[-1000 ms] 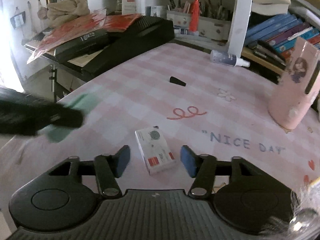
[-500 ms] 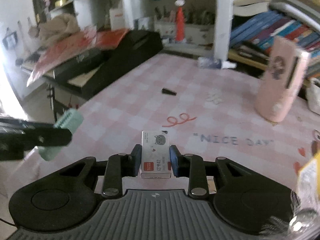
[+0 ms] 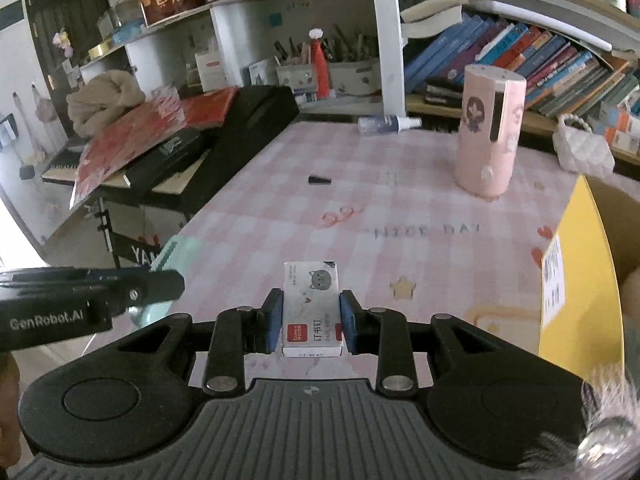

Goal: Organize objects
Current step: 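Carry the mint-green toy and white card box with both tools toward the yellow box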

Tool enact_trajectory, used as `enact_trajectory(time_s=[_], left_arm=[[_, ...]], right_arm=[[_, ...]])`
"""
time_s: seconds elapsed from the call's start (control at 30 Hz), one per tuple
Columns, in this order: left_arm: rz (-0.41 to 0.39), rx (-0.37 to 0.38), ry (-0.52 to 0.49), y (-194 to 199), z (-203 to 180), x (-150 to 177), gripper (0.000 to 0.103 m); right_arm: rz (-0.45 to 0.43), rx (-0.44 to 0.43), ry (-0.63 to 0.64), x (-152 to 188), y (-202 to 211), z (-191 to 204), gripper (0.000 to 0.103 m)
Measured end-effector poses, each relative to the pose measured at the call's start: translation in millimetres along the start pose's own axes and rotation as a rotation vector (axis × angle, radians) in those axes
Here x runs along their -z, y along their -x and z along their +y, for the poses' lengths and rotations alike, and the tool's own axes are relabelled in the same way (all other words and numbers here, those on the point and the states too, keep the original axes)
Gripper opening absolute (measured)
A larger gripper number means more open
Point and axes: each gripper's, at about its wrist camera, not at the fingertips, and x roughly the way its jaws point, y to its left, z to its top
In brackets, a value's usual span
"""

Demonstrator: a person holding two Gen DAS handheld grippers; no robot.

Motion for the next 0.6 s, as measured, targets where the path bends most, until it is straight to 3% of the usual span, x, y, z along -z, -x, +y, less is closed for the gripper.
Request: enact_trajectory(time_s=[0.6], left_arm=[[0.02, 0.09, -0.069, 74.7, -23.2, 69.4, 0.023]], right_arm=[[0.001, 0.135, -0.091, 88.5, 83.3, 30.1, 0.028]])
